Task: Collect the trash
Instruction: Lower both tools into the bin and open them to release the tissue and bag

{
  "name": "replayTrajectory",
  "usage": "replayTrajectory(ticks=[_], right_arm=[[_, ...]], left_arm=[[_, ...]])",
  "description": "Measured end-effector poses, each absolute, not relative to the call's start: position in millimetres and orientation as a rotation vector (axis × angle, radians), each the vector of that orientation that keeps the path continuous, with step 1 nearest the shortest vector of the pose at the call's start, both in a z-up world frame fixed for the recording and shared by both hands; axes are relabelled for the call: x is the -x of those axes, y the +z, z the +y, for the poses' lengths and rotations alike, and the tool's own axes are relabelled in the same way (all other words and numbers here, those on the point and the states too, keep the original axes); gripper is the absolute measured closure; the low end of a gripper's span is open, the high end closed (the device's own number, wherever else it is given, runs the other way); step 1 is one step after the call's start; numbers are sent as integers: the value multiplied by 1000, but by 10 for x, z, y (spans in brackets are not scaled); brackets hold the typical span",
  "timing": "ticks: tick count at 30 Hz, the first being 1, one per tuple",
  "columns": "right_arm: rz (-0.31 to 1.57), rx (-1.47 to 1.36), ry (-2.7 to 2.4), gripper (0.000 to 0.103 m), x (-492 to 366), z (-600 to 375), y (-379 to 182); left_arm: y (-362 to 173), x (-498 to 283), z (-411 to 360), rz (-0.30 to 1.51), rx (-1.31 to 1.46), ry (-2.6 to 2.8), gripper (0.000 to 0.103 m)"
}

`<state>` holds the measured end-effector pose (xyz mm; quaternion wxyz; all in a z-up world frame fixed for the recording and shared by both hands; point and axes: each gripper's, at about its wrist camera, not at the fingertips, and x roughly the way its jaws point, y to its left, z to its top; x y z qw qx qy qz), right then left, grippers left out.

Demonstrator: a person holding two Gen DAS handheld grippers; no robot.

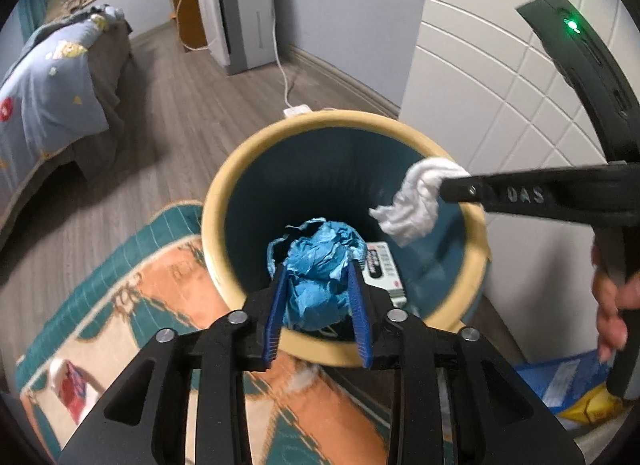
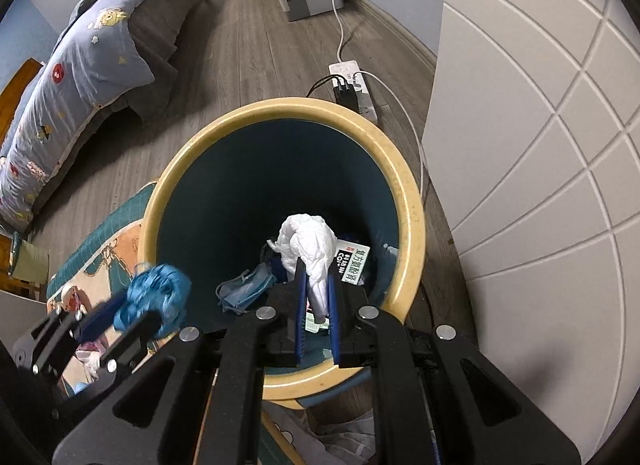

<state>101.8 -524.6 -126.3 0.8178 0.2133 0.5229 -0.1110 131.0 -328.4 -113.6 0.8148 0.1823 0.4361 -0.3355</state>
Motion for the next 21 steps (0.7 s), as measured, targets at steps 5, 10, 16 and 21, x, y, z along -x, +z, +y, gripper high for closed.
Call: replayTrajectory(ticks=[5, 10, 16, 21], right_arm=[[1046, -451, -209, 94, -1067, -5227, -1196], [939, -452, -171, 94, -1100, -5206, -1056], [924, -465, -144, 48, -1146, -5145, -1091], [948, -460, -172, 46, -1148, -5180, -1123]], left_arm=[[-1117, -1382, -3250, 906, -360, -702, 46], [-1181, -1381, -3207, 911, -352, -696, 39], [-1243, -1311, -3158, 903, -391, -696, 32], [-1229, -1310, -3120, 896, -395, -687, 29]])
